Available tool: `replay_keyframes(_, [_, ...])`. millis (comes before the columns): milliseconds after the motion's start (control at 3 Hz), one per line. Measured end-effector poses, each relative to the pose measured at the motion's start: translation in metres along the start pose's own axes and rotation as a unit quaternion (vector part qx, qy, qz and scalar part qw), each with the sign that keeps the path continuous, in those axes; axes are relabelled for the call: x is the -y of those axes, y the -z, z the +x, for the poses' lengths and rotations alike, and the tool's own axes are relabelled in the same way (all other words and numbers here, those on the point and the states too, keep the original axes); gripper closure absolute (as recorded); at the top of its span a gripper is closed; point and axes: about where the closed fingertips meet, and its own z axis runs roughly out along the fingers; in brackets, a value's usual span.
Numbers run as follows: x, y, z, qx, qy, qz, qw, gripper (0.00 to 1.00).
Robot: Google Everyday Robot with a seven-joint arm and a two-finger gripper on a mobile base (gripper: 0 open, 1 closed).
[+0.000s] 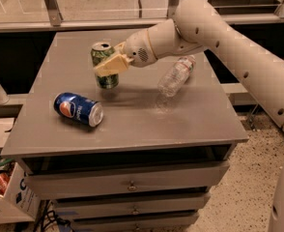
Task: Move green can near pepsi can
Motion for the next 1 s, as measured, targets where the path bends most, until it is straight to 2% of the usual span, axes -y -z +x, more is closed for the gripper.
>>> replay_keyframes(333, [-0.012, -0.013, 0.005, -0.006, 0.013, -0.043, 0.999, 1.0])
replay_keyframes(1000, [-0.031, -0.028, 0.009, -0.013, 0.036, -0.106, 0.9936, 1.0])
